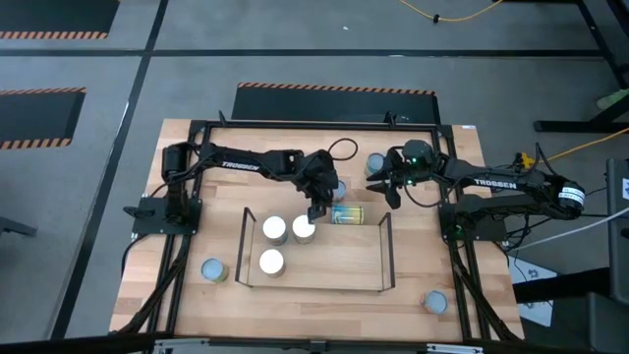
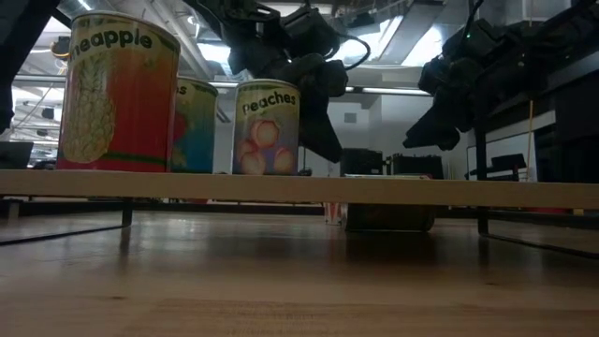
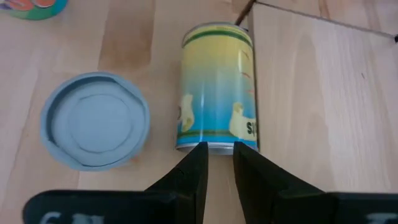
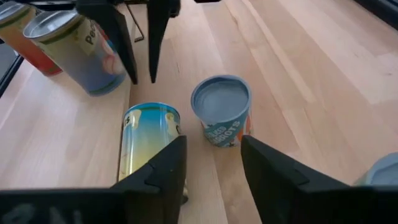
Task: Pick and place cans onto a shelf
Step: Put the blue yellow canned carrot on the shelf
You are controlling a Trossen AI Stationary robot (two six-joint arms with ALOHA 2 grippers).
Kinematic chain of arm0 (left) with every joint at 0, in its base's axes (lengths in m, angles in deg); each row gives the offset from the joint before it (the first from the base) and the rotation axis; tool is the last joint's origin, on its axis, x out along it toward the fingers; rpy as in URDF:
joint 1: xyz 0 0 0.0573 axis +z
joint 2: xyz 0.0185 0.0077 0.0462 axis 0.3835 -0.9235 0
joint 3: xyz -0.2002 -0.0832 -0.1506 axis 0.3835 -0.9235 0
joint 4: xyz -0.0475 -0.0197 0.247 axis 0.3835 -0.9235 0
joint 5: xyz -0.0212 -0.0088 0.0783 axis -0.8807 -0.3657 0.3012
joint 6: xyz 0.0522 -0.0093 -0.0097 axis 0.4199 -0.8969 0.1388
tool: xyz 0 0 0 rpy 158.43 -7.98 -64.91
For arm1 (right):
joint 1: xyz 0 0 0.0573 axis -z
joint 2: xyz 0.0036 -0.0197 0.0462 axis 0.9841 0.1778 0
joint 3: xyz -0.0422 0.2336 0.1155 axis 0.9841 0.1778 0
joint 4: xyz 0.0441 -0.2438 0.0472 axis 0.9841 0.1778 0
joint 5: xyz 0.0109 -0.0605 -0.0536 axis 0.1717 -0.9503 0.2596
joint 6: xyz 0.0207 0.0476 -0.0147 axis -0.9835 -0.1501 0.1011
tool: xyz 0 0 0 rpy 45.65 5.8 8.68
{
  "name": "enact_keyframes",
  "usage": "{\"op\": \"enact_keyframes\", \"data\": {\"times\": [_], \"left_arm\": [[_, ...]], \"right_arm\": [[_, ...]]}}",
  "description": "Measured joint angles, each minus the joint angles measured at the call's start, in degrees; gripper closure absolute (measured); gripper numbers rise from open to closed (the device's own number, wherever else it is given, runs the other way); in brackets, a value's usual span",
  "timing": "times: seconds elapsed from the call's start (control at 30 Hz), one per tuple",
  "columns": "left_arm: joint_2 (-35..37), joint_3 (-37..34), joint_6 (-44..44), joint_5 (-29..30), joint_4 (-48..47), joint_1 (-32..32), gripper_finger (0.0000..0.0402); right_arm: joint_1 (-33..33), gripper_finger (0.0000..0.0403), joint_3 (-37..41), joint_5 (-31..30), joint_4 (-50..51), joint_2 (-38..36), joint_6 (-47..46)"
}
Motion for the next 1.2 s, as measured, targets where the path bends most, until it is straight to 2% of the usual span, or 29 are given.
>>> {"op": "enact_keyframes", "data": {"times": [0.17, 0.33, 0.53, 0.7, 0.9, 1.07, 1.2], "left_arm": [[0.00, 0.00, -3.61, -1.91, 1.63, 1.44, 0.0333], [0.00, 0.04, -10.97, -2.58, 3.06, 3.03, 0.0333], [0.00, 0.04, -21.63, -10.22, 1.82, 5.22, 0.0329], [0.00, 0.04, -27.68, -14.48, 1.86, 5.53, 0.0299], [0.00, 0.04, -35.09, -15.58, 1.87, 5.31, 0.0264], [0.00, 0.04, -41.29, -15.95, 1.85, 5.33, 0.0262], [-0.49, 0.06, -42.59, -15.92, 2.21, 5.05, 0.0261]], "right_arm": [[0.00, 0.0244, -2.83, -0.01, 4.90, 0.00, 1.61], [0.00, 0.0244, -7.23, -0.02, 11.53, 0.00, 3.32], [0.00, 0.0244, -8.81, 0.00, 12.42, 0.00, 3.29], [0.00, 0.0244, -8.81, 0.00, 13.41, 0.00, 3.29], [0.00, 0.0244, -8.81, -0.02, 13.41, 0.00, 3.29], [0.00, 0.0244, -8.81, -0.02, 13.41, 0.00, 3.27], [-0.02, 0.0244, -8.81, 0.00, 13.42, 0.00, 3.27]]}}
